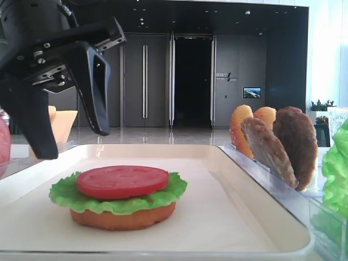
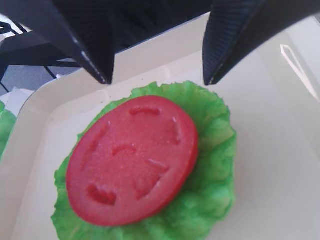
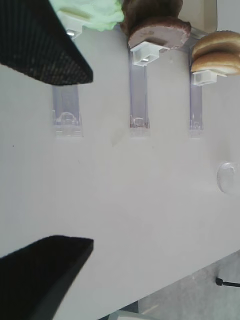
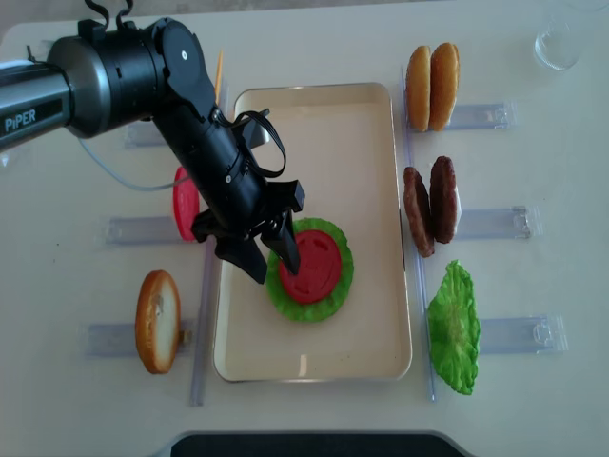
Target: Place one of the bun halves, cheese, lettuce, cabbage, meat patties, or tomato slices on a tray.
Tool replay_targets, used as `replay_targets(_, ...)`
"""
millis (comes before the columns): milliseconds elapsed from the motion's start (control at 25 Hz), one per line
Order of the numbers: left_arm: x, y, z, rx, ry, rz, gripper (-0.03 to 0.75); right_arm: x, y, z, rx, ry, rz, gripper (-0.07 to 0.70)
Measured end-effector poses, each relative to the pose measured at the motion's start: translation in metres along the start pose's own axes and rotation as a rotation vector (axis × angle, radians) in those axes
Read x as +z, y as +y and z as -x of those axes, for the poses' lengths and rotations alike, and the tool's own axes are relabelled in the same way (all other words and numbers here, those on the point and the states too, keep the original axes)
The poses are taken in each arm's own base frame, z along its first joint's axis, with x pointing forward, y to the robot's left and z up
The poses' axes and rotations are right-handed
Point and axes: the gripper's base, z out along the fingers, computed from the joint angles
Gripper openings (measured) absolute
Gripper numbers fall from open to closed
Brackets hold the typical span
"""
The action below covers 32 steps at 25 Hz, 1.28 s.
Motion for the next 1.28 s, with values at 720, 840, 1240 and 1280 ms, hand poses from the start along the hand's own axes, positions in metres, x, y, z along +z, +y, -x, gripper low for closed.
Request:
replay_targets(720,-0.104,-0.029,0.028,0.075,-0.321,0.237,0.445,0.0,0.0,0.0,0.0,0.0,0.0,0.58)
replay_targets(840,-0.12,-0.026,0.034,0.081,-0.384,0.273,0.474,0.0,0.0,0.0,0.0,0.0,0.0,0.58)
replay_targets(1240,-0.147,0.023,0.047,-0.012,-0.427,0.319,0.54,0.0,0.0,0.0,0.0,0.0,0.0,0.58)
replay_targets(1280,-0.15,0.029,0.048,-0.026,-0.432,0.323,0.54,0.0,0.0,0.0,0.0,0.0,0.0,0.58)
